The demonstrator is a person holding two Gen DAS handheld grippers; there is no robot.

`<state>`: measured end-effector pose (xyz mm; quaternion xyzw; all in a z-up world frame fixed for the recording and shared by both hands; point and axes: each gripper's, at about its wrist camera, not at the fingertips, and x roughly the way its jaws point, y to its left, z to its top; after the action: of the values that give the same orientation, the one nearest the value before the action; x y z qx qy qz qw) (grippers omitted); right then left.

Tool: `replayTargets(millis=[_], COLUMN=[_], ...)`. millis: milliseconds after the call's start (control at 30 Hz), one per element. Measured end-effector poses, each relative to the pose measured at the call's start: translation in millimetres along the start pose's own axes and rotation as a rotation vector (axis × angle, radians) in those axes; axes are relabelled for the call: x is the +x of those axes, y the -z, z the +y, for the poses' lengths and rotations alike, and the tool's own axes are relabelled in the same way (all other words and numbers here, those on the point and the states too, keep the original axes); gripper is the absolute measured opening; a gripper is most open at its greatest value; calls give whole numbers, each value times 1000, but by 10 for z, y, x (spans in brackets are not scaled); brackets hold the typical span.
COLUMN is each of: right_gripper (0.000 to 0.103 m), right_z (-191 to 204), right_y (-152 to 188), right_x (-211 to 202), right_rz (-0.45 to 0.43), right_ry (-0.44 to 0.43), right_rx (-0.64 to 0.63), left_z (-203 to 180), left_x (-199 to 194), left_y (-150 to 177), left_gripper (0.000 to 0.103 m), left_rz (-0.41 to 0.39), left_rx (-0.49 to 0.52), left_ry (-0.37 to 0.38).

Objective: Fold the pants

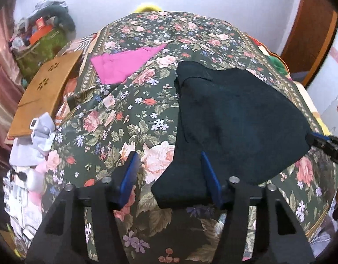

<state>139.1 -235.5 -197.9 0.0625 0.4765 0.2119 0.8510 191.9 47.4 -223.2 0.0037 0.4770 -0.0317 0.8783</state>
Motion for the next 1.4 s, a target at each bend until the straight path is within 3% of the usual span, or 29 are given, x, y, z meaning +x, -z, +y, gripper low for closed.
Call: replayTargets(millis=[33, 67, 133, 233, 300, 400, 533, 567, 733, 867, 967, 1100, 1267, 1400], right_gripper=[14, 14, 13, 13, 14, 15, 19, 21, 32, 34, 34, 34, 33, 32], right_z=[-18, -33, -29, -14, 4, 5, 3, 10, -6, -81, -163, -242, -279, -302], right_y=[7, 16, 33, 32, 10, -73, -251, -307, -623, -866, -1035, -1219, -1373, -1418], right_x=[4, 12, 18, 13, -11, -70, -166, -180, -108, 92, 330, 665, 1084, 1281], right_rz=[5, 10, 12, 16, 22, 29, -6, -16, -53, -47, -10, 57, 138, 176], right_ry=[-7, -10, -4, 2, 8, 17, 12, 13, 18, -3, -8, -34, -50, -84], right_rx=[5, 8, 1, -9, -21, -25, -38, -48, -78, -94, -88, -98, -105, -90], left_z=[7, 28, 110, 342, 412, 399, 321, 275, 93, -63, -136, -160, -149, -201], left_x=[-18, -36, 15, 147, 116, -37, -185, -211, -158, 68, 280, 620, 1078, 1234], left_y=[5, 13, 40, 103, 104, -24, -326, -416, -840, -1121, -1290, -1422, -1450, -1470], left_gripper=[51, 33, 19, 19, 19, 22, 57, 60, 61, 61, 61, 61, 61, 60], left_rz=[-2, -8, 15, 98, 94, 31, -47, -70, -84, -71, -40, 38, 198, 219], left_rx=[-8, -13, -21, -83, -81, -54, -18, -1, 51, 90, 118, 119, 79, 81], left_ry=[-9, -66, -164, -92, -97, -110, -72, -62, 43, -1, 10, 70, 161, 187])
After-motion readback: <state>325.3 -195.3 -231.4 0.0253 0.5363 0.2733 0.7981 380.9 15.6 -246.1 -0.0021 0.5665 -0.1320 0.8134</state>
